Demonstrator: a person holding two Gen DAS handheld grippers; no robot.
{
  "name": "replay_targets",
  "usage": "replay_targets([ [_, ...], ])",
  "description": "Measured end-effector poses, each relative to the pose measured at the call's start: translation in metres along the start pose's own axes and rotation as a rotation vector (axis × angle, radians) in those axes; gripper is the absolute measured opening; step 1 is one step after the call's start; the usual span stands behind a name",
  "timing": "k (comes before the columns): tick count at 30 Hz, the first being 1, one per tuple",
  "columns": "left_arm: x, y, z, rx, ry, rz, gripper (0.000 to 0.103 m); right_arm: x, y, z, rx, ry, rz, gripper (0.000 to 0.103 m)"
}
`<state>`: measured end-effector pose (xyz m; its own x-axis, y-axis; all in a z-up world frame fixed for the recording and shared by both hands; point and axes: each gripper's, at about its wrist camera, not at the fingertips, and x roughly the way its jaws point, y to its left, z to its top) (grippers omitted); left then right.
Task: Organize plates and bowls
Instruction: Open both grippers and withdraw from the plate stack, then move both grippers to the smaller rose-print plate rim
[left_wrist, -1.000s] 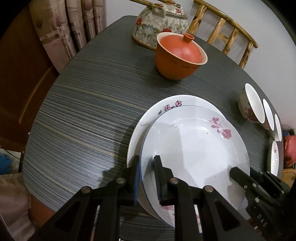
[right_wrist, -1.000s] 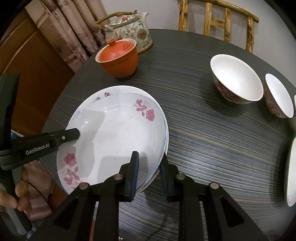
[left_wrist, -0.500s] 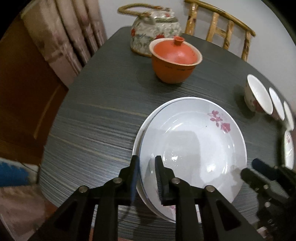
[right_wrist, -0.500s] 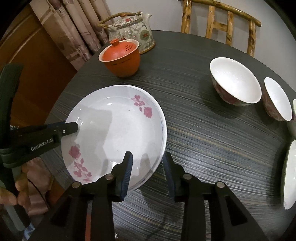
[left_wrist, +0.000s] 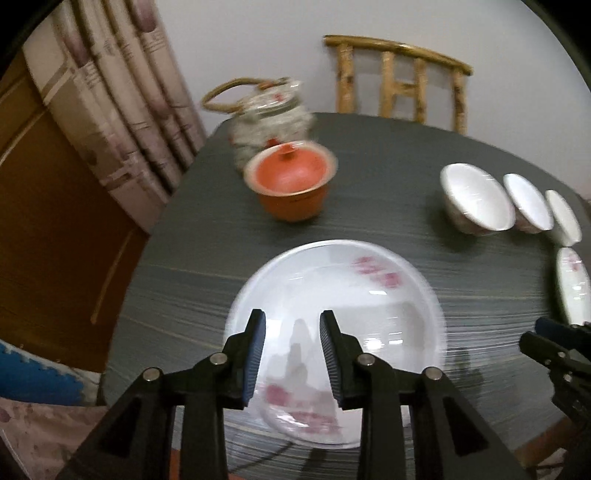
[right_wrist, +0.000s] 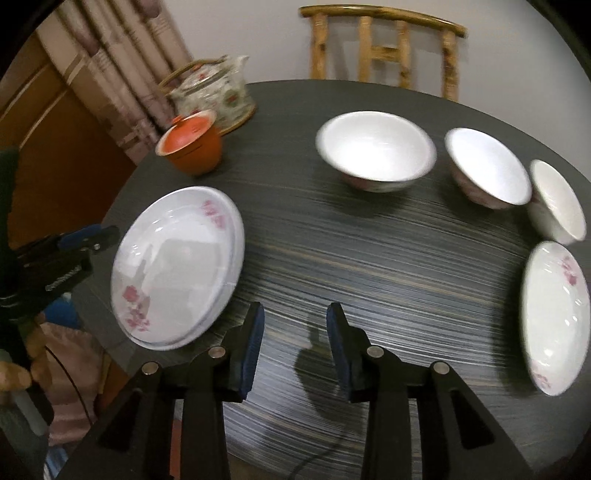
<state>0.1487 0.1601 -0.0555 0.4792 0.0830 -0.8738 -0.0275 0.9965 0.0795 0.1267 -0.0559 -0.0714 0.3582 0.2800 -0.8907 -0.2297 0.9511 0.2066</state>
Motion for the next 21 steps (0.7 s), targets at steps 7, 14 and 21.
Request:
replay_targets([
  [7, -0.008, -0.070, 0.012, 0.014, 0.026, -0.157, 0.031, -0.033, -0.073, -0.013, 0.081, -0.022, -0.054, 0.033],
  [14, -0.009, -0.149, 0.016, 0.053, 0.064, -0.258, 0.031, -0.061, -0.147, -0.026, 0.131, -0.034, -0.120, 0.033],
  [21, -0.008, -0.216, 0.022, 0.095, 0.077, -0.318, 0.031, -0.082, -0.216, -0.037, 0.180, -0.045, -0.180, 0.033],
])
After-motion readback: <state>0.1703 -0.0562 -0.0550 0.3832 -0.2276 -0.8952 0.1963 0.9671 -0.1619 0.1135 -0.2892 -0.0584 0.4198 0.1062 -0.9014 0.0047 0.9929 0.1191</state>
